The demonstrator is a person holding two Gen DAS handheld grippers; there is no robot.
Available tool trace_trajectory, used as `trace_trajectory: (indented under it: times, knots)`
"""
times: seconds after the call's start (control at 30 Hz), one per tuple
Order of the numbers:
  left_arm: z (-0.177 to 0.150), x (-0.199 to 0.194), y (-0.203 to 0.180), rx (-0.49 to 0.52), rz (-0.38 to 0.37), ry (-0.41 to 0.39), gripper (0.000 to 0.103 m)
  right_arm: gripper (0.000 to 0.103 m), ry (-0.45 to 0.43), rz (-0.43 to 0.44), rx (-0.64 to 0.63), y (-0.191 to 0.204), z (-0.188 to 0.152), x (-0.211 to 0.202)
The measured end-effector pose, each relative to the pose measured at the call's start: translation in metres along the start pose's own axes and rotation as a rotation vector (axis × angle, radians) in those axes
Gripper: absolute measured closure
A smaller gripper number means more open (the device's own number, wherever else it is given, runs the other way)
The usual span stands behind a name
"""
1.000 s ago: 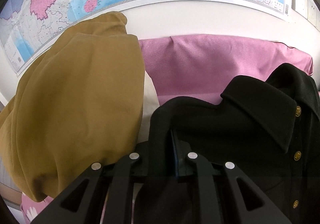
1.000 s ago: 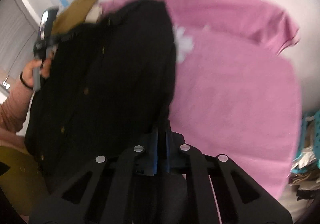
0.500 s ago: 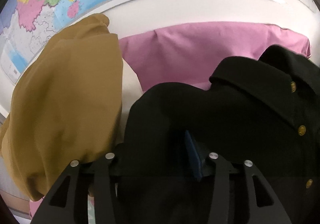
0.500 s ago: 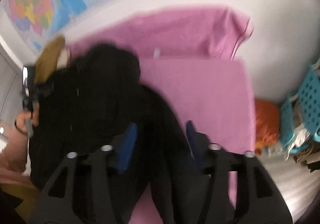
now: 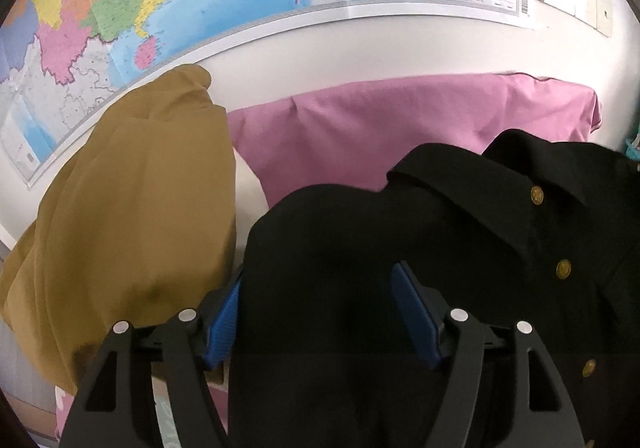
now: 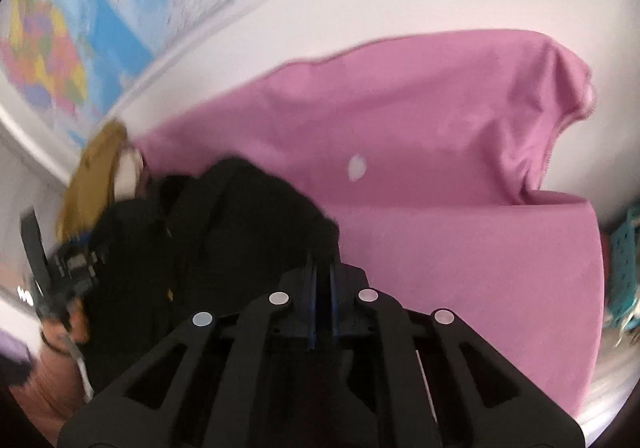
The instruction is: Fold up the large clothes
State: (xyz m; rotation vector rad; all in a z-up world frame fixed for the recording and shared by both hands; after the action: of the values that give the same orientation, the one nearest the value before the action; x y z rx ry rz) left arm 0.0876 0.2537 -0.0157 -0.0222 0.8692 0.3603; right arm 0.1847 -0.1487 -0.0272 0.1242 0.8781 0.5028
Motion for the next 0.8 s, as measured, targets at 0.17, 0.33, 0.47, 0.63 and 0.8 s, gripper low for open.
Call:
trace_trajectory:
  times: [0.17, 0.33, 0.47, 0.63, 0.8]
  knots:
    - [-0.010, -0.012, -0.018, 0.066, -0.030, -0.032, 0.032, 0.045, -0.093, -0.036, 0.005, -0.012, -0.029, -0.067]
    - [-0.021, -0.047, -0.043, 0.151, -0.191, -0.092, 0.027, 0.026, -0.212, -0.095, 0.193, -0.059, -0.116, -0.164]
    - [-0.038, -0.073, -0.073, 0.237, -0.343, -0.110, 0.027, 0.025, -0.193, -0.177, 0.417, -0.098, -0.211, -0.202]
    - [-0.059, -0.095, -0.116, 0.339, -0.488, -0.118, 0.026, 0.006, -0.217, -0.092, 0.648, -0.124, -0.305, -0.210]
    - [-0.075, -0.096, -0.146, 0.388, -0.514, -0.085, 0.022, 0.006, -0.174, 0.123, 0.807, -0.142, -0.348, -0.168]
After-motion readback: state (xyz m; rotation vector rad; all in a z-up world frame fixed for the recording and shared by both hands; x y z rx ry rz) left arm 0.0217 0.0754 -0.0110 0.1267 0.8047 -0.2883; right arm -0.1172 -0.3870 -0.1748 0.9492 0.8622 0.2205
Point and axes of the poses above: each gripper's, at about its wrist camera, not at the fingertips, and x roughly the way its jaws point, y to its left, z to its top, the point moved 1 cm from there along x, roughly the way its jaws point, and after that the axes turned 8 degrees about -x, right-handed, at the moved point
